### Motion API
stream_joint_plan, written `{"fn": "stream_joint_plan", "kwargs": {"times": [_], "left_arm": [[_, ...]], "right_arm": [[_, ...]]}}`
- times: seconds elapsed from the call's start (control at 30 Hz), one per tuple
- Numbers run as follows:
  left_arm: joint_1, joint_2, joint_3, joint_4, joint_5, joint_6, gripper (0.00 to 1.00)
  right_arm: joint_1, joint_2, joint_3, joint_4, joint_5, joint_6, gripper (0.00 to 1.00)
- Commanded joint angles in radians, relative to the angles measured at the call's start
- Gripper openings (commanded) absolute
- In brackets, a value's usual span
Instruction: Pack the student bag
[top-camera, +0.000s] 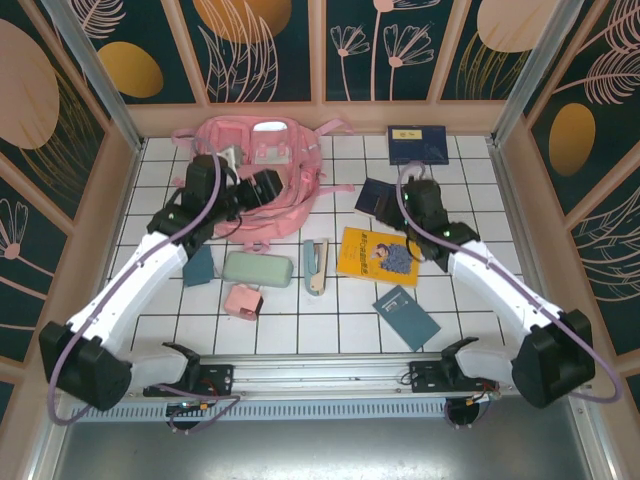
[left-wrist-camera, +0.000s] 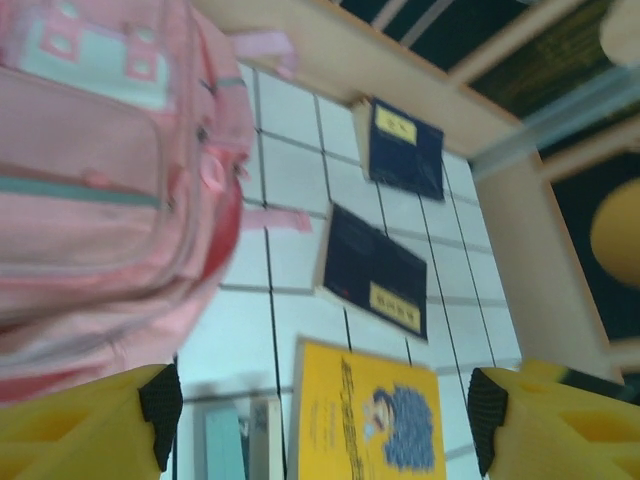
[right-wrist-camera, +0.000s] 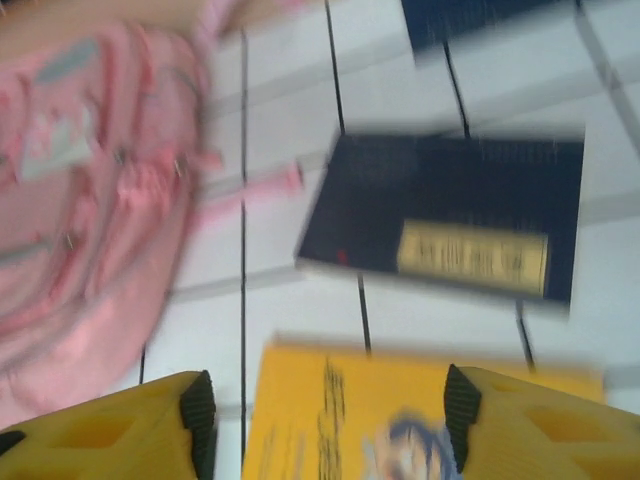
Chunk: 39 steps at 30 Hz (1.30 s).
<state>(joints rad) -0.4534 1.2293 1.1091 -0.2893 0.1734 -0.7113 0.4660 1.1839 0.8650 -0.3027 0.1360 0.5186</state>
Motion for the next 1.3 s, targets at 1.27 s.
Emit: {"fn": "stream_joint_plan", "kwargs": {"times": [1.27], "left_arm": [[-0.487, 0.83, 0.325, 0.122, 0.35, 0.135, 0.65]], "right_arm": [[0.063, -0.131, -0.442, -0.323, -0.201, 0.727, 0.99]]}}
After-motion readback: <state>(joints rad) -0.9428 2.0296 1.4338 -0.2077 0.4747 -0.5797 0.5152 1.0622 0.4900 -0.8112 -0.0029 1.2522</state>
